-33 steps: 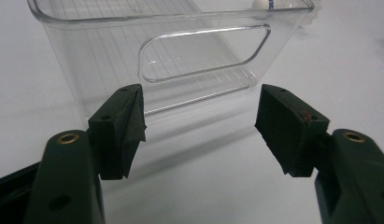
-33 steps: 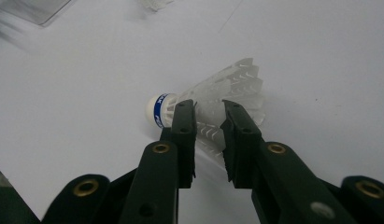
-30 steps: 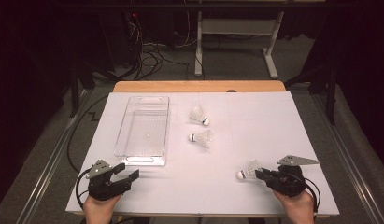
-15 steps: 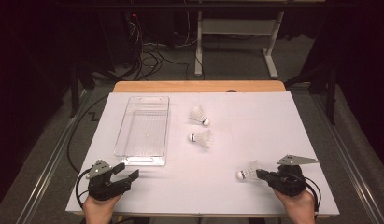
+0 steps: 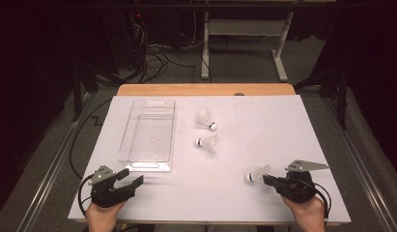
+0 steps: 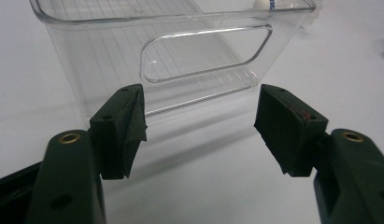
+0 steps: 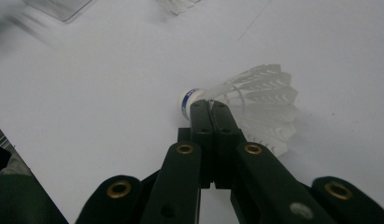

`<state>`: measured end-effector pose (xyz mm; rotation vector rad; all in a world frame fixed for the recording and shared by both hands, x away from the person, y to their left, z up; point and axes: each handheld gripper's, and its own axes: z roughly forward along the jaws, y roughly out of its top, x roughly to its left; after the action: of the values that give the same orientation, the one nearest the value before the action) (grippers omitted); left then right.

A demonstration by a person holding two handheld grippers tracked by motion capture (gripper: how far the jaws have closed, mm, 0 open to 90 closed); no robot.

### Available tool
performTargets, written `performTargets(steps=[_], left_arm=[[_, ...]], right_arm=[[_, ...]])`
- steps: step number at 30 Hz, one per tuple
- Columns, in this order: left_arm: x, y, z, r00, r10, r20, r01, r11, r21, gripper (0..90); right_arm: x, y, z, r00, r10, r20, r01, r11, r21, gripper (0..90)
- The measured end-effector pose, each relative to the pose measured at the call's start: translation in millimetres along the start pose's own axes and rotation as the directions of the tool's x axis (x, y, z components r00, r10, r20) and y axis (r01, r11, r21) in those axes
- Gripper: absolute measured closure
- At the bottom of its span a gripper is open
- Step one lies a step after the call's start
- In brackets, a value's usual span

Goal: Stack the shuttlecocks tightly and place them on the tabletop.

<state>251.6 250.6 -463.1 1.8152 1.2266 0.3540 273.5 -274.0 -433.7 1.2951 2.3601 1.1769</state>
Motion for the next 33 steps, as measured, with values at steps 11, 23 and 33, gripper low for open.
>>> performTargets(steps=[11, 23, 33], left_arm=[[0.5, 0.0, 0.0, 1.0, -0.001, 0.0, 0.001, 1.0, -0.002, 34.2], [1.1, 0.5, 0.4, 1.0, -0.001, 0.002, 0.001, 1.0, -0.003, 34.3], [0.8, 0.4, 0.8, 1.0, 0.002, 0.001, -0.002, 1.0, 0.0, 34.3]], right_arm=[[0.7, 10.5, 5.5, 0.9999, 0.0, -0.014, -0.001, 1.0, -0.017, 90.0], [1.1, 21.4, 15.5, 0.9998, -0.006, -0.021, 0.006, 1.0, -0.02, 90.0], [0.3, 29.2, 22.7, 0.9995, -0.003, -0.031, 0.002, 0.999, -0.035, 90.0]])
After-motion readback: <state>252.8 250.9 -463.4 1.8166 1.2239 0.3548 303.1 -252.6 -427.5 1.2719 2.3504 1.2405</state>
